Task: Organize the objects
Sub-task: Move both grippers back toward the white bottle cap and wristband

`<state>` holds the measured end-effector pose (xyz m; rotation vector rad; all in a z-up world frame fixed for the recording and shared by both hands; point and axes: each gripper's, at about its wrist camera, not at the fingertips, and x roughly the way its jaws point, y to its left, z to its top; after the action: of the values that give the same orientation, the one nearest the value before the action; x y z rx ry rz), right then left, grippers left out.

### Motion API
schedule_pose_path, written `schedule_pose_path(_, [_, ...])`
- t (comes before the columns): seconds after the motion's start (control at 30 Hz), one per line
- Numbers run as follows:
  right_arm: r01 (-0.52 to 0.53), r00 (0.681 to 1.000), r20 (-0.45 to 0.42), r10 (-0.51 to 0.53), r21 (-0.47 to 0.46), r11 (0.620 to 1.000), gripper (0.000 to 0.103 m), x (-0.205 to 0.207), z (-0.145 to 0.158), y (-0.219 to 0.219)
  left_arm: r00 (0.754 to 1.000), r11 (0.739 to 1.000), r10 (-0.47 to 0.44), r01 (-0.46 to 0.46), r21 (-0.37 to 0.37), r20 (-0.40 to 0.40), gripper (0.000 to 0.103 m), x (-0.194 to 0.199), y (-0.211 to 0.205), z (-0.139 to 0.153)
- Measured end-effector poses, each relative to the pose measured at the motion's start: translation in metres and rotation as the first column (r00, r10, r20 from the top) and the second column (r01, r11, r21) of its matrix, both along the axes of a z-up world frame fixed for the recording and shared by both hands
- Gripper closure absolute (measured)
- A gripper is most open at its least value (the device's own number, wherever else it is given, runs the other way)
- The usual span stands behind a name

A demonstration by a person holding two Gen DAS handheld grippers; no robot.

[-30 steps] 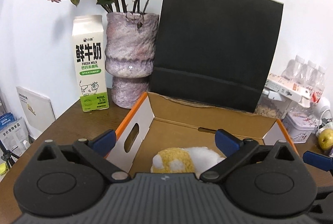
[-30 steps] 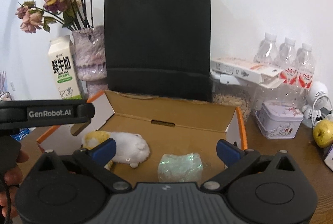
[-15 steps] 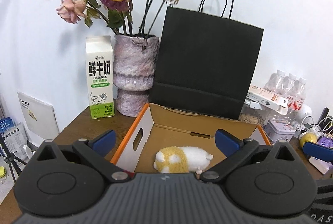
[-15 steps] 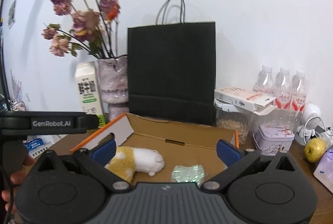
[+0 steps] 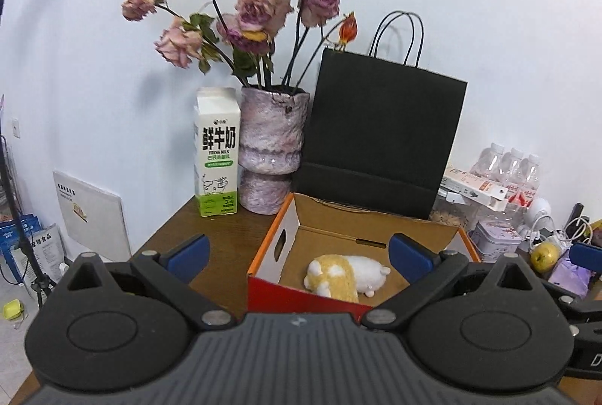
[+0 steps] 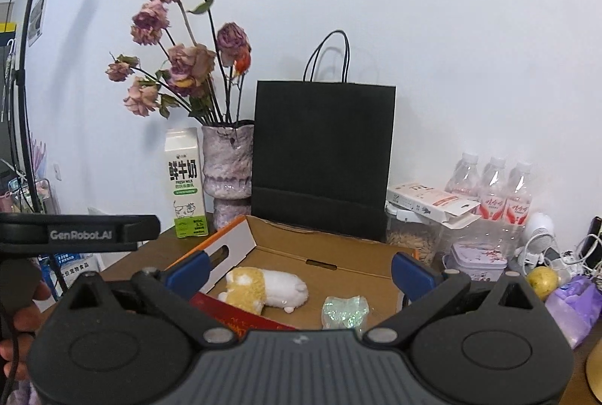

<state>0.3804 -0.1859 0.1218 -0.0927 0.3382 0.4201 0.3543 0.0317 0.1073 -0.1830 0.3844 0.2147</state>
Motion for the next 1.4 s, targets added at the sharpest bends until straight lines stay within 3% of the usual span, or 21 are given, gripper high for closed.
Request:
schedule_pose_path(0.4, [0.021,1.0,-0.002,-0.021,-0.005,1.0,0.0,-0.081,-0.011,-0.009,0.999,0.999,-0.037,0.037,0.009,0.015,0.0,-0.078,0.002,0.002])
schedule_pose_path(0.67, [0.062,0.998,-0.03,-0.061,0.03,0.998,0.0,-0.127,-0.034,-0.027,0.999,0.997,-0.05,0.05,0.064,-0.001,0.0,-0.121,-0.004,-0.015])
schedule_pose_path(0.87, [0.082,0.995,-0.066,-0.08,0.032,0.996,0.0,-0.165,-0.059,-0.045,0.997,0.995,-0.081,0.082,0.065,-0.01,0.0,-0.154,-0.005,-0.033])
schedule_pose_path(1.17, [0.1,0.992,-0.081,-0.098,0.018,0.995,0.0,-0.229,-0.094,-0.07,0.993,0.993,-0.107,0.105,-0.056,-0.04,0.0,-0.202,0.006,-0.06])
schedule_pose_path(1.4, [0.123,0.988,-0.099,-0.122,-0.002,0.992,0.0,-0.256,-0.12,-0.085,0.997,0.996,-0.067,0.065,-0.069,-0.031,0.0,-0.235,0.015,-0.083])
